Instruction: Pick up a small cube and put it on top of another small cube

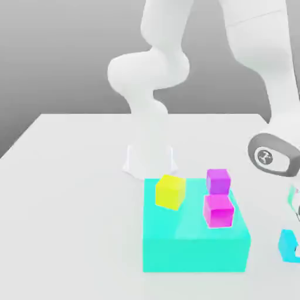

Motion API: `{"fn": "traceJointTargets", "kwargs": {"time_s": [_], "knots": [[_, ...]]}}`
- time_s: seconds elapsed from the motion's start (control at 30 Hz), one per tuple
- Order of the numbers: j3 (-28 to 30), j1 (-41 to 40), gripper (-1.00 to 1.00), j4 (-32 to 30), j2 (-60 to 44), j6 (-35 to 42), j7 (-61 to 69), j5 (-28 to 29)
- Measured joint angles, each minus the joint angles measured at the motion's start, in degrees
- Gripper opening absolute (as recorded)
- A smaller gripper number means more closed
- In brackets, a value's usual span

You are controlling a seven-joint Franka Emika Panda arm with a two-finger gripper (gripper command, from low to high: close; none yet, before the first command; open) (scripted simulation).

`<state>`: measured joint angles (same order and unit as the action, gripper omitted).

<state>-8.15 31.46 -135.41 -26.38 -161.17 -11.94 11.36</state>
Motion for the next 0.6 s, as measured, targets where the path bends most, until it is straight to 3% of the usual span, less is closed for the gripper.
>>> {"fn": "traceJointTargets", "kwargs": {"time_s": [0.17, 0.6], "knots": [[-2.8, -2.11, -1.0, -2.08, 8.96, 6.8, 2.7, -3.87], [-2.81, -4.82, -1.0, -16.39, 36.41, 19.33, 0.39, -15.86]]}}
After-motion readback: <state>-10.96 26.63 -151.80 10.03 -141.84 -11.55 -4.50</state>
